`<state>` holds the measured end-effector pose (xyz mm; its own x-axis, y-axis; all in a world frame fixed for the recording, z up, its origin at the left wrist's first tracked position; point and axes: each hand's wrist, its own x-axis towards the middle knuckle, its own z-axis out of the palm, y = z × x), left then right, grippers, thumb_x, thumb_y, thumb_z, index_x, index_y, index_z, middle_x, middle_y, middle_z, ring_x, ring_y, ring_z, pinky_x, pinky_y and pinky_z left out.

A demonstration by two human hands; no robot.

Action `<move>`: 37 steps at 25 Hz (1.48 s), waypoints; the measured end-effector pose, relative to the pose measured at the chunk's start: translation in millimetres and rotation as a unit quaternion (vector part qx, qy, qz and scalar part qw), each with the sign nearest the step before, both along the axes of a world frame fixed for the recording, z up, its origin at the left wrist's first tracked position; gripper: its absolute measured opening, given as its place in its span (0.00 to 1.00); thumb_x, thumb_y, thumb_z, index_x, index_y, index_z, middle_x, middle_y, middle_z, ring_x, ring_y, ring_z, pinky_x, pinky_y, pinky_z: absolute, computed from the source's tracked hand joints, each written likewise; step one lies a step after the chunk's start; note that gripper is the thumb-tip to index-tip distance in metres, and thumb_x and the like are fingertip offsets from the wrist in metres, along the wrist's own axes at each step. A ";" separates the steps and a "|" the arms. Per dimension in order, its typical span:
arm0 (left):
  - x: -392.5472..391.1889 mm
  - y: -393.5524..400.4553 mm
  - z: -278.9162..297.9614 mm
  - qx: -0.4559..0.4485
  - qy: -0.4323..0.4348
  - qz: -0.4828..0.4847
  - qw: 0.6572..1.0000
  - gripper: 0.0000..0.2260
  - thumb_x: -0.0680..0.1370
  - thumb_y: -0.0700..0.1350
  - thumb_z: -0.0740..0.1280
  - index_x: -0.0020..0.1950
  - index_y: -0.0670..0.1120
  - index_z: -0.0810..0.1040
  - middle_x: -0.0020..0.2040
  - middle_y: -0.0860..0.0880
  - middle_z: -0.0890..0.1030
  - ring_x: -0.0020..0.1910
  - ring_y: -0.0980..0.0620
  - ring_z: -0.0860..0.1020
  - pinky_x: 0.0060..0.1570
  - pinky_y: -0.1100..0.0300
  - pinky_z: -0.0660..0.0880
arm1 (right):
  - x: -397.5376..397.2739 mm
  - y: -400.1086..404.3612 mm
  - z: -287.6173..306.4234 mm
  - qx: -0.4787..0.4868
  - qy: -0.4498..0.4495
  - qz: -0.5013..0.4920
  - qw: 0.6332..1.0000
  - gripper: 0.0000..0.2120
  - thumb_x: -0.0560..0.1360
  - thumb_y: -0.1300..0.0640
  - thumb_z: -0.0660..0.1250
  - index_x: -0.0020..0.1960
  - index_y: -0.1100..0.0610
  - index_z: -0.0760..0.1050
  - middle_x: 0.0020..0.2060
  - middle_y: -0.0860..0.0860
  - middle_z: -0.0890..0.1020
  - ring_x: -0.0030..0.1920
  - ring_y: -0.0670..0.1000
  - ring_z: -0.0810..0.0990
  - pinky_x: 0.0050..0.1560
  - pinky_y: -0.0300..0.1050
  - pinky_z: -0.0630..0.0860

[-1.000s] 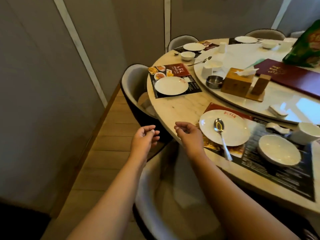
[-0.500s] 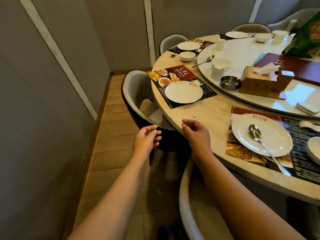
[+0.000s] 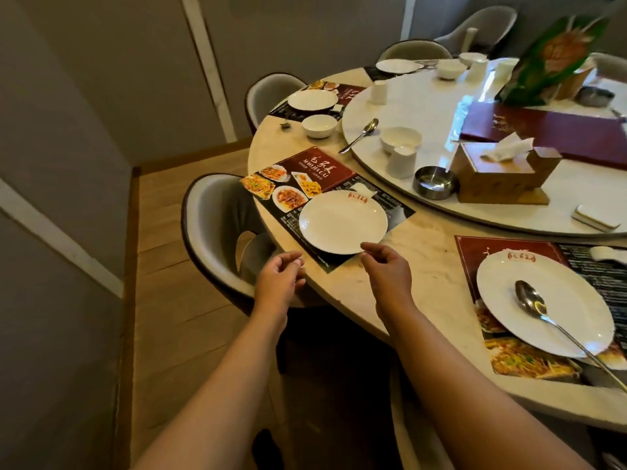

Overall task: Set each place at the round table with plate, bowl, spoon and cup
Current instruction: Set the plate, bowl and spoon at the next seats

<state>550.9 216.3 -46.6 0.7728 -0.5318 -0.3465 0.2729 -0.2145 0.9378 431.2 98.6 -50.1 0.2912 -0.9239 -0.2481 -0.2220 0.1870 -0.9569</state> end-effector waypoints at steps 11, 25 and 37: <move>131.6 -120.6 -36.4 0.149 -0.075 -0.157 0.973 0.23 0.77 0.39 0.64 0.73 0.46 0.68 0.67 0.47 0.75 0.62 0.47 0.75 0.60 0.53 0.74 | 85.3 -82.8 -38.5 0.006 0.189 -0.202 0.961 0.24 0.77 0.61 0.63 0.72 0.52 0.66 0.69 0.54 0.71 0.66 0.56 0.72 0.66 0.54 0.72; 277.4 -191.5 -28.4 0.161 -0.091 -0.048 0.982 0.19 0.78 0.35 0.60 0.67 0.48 0.76 0.66 0.47 0.77 0.63 0.44 0.74 0.60 0.51 0.74 | 214.2 -142.8 -33.5 0.056 0.142 -0.121 0.981 0.15 0.70 0.62 0.71 0.55 0.55 0.74 0.47 0.50 0.80 0.45 0.48 0.78 0.38 0.41 0.75; 315.5 -221.9 -34.4 0.190 -0.220 -0.155 0.944 0.20 0.79 0.37 0.59 0.71 0.46 0.71 0.70 0.46 0.71 0.69 0.44 0.70 0.66 0.49 0.69 | 247.6 -169.7 -30.6 0.035 0.250 -0.084 0.964 0.06 0.72 0.59 0.69 0.48 0.56 0.75 0.40 0.53 0.83 0.37 0.52 0.84 0.37 0.47 0.82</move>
<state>866.5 -5.6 -81.0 0.7147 -0.6574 -0.2390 -0.2567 -0.5644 0.7846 678.8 -71.1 -80.7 -0.0341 -0.9236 -0.3817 -0.6132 0.3209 -0.7218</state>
